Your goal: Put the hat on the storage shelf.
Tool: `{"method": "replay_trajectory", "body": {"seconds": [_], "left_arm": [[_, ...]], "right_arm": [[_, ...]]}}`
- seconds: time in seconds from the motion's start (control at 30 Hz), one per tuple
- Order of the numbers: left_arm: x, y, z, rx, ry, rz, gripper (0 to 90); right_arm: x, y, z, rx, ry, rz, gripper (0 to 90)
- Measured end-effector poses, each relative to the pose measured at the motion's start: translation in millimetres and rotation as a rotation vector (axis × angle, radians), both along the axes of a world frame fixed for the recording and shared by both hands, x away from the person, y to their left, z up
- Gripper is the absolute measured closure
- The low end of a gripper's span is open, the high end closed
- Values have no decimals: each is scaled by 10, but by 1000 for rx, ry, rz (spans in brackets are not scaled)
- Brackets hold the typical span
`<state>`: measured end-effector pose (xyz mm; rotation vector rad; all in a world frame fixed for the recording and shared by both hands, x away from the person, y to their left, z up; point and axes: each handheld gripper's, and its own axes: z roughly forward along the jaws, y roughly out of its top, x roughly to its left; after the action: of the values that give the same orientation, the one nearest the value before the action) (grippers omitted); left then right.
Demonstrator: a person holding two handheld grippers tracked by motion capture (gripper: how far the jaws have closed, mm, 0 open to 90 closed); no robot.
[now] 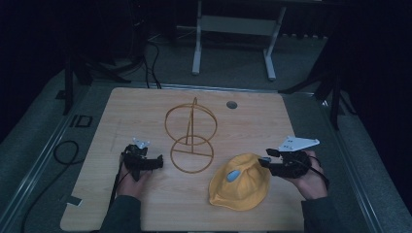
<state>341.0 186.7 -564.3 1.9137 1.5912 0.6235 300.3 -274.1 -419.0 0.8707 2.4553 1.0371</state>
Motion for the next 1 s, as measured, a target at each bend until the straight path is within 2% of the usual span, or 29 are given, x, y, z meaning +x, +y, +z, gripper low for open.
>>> {"method": "replay_trajectory", "body": {"seconds": [0.5,1.0], "left_arm": [[0,0,0,0,0,0,9],[0,0,0,0,0,0,9]], "right_arm": [[36,197,55,-81,25,133,470],[79,433,119,-245,46,266,419]]}}
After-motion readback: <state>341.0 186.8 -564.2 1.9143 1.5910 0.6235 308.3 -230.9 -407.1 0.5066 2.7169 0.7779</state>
